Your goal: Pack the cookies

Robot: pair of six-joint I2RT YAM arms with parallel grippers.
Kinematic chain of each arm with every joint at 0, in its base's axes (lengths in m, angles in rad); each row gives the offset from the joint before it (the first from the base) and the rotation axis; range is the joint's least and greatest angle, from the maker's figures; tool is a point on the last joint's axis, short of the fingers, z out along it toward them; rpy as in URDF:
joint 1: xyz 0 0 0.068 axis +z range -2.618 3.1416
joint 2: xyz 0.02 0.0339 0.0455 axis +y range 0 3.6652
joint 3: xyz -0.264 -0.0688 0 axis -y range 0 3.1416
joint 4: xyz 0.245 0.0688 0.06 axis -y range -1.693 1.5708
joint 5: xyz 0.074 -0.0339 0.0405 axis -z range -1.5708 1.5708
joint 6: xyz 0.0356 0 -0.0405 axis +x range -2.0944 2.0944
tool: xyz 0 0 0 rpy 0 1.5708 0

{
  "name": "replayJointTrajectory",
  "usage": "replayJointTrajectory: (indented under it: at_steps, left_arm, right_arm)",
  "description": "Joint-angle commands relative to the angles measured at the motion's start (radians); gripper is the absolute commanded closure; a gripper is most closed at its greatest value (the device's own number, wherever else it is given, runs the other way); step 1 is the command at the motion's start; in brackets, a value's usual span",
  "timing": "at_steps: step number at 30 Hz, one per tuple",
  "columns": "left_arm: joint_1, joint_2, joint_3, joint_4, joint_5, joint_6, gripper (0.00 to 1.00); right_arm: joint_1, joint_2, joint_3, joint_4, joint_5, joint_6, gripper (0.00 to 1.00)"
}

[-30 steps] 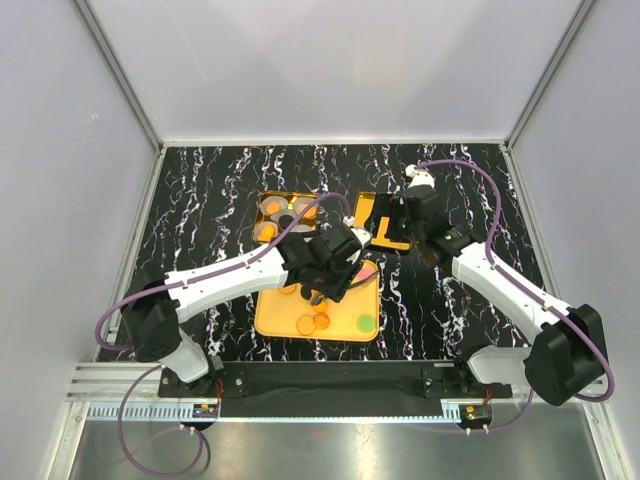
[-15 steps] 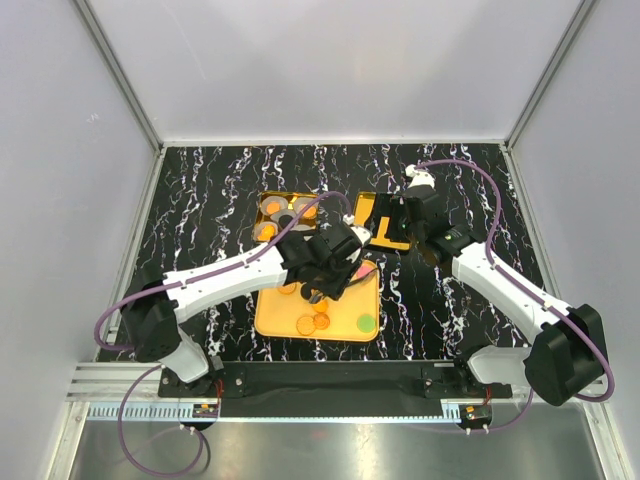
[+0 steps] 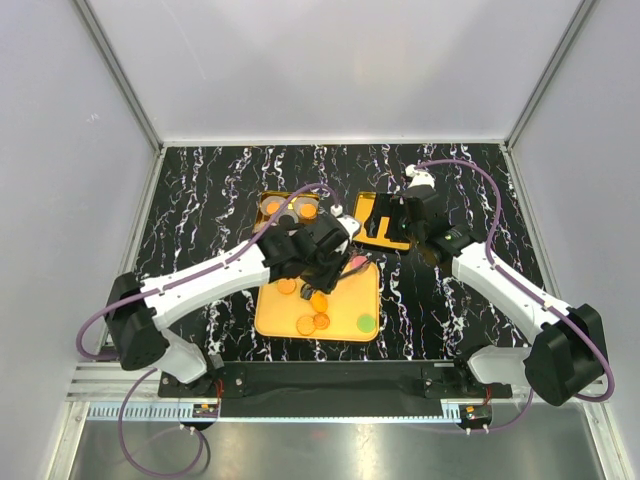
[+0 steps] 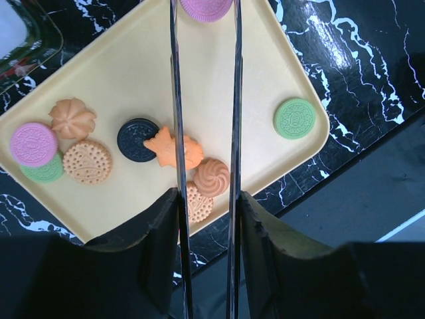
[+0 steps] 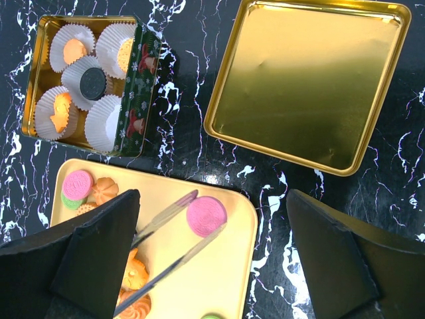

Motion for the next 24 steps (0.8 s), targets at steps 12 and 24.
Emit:
replayJointTrajectory:
  at_steps: [12,24]
  left_arm:
    - [0.159,-0.143,0.041,-0.029,-0.054,0.031,0.58]
    - [0.338,-0.117,0.018,-0.014,-0.066,0.069,0.58]
  right_arm:
    - [0.001,-0.018,0.045,0.012,0.013,-0.012,0.0]
    - [0.0,-0.016,0.042,0.016,0.014,-0.012,0.0]
